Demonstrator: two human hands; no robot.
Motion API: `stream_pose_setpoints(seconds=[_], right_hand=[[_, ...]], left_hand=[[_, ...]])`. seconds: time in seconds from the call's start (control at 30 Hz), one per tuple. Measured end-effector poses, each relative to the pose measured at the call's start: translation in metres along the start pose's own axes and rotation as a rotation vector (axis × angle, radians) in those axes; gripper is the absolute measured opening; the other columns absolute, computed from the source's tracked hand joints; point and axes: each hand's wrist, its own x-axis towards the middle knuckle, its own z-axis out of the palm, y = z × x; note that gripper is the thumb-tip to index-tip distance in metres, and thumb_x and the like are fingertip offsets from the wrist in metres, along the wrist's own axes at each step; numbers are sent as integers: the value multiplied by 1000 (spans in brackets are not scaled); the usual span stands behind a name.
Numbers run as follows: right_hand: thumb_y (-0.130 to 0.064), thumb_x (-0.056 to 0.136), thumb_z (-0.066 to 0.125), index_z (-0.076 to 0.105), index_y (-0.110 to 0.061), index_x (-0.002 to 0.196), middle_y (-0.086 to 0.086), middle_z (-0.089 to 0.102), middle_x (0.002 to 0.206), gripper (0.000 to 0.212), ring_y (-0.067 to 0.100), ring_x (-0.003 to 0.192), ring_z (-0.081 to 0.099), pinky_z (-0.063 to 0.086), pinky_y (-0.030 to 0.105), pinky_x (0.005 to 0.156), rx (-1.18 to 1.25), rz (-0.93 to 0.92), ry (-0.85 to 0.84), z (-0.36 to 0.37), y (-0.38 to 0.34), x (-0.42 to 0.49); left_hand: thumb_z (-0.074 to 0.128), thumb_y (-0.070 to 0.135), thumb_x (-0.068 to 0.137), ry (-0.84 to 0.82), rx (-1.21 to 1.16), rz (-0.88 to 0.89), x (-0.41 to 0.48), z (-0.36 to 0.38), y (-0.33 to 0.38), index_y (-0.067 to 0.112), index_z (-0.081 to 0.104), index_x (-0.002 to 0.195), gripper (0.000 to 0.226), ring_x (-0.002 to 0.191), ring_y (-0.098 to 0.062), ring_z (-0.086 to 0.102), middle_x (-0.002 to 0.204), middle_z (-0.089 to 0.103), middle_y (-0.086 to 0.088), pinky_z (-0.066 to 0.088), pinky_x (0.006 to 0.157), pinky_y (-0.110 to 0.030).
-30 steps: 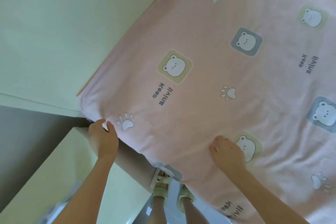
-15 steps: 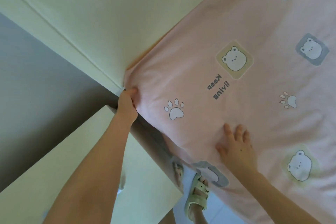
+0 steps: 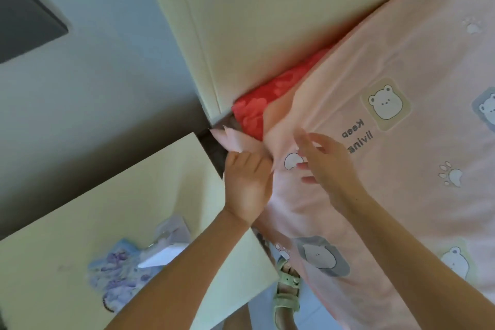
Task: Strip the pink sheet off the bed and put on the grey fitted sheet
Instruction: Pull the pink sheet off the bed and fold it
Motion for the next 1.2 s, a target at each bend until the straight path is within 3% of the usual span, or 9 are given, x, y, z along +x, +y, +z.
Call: stream_pose_setpoints(seconds=[0.17,0.27,0.5,0.63,0.7,0.77,0.87,1.03,1.2], right_hand=[[-4,78,59,54,-1,80,7,51,68,6,27,67,53,43,31,53,0,31,162,11,-4,5],[10,75,56,54,-8,69,2,52,63,18,18,58,49,40,23,49,167,70,175,-11,16,-5],[3,80,67,55,-10,74,-3,54,53,18,15,52,47,40,17,40,358,360,225,-59,104,-10],[-4,76,61,59,2,102,7,64,75,27,29,76,59,52,40,68,159,391,310,-62,131,-7],[-22,81,59,52,-5,124,12,64,105,47,34,96,60,45,42,79,-265,273,492,-58,127,-12],[-27,83,60,50,-6,128,15,61,117,51,36,103,56,36,41,85,-643,-138,661,-51,116,-17],[-36,78,59,64,-8,110,8,68,100,43,30,89,61,35,35,82,-773,-688,504,-23,101,-19],[-22,86,63,67,-15,101,1,68,95,17,23,89,56,34,33,80,-1049,-505,50,12,83,-7],[-12,68,77,72,-15,72,-1,66,64,7,24,60,56,35,28,64,-743,-782,195,-4,71,-25]], left_hand=[[67,22,79,-118,-188,2,-16,-10,28,14,71,75,10,76,-19,51,77,62,-1,32,73,-28],[60,38,81,-162,-290,-166,-10,-22,12,17,72,85,24,95,-20,54,97,64,-4,38,84,-31],[56,3,63,-530,-66,-86,24,-2,-17,14,60,123,61,121,-37,50,130,57,-10,40,96,-48],[58,21,84,-801,129,106,34,20,-7,27,43,138,56,138,-24,25,149,33,-1,11,112,-45],[56,31,86,-805,152,114,37,28,-5,26,48,132,47,135,-25,28,144,36,-3,9,112,-47],[59,37,84,-812,188,145,43,33,-8,23,57,122,41,130,-27,32,136,41,-4,11,112,-48],[64,39,81,-821,257,251,48,33,-17,17,68,104,32,123,-27,37,123,47,-5,12,112,-46],[79,10,64,-813,151,260,48,11,-44,6,67,66,13,90,-36,59,84,64,-12,35,101,-51],[60,8,87,-815,-78,-39,51,-27,-34,5,54,85,7,72,-30,53,70,56,-5,36,61,-32]])
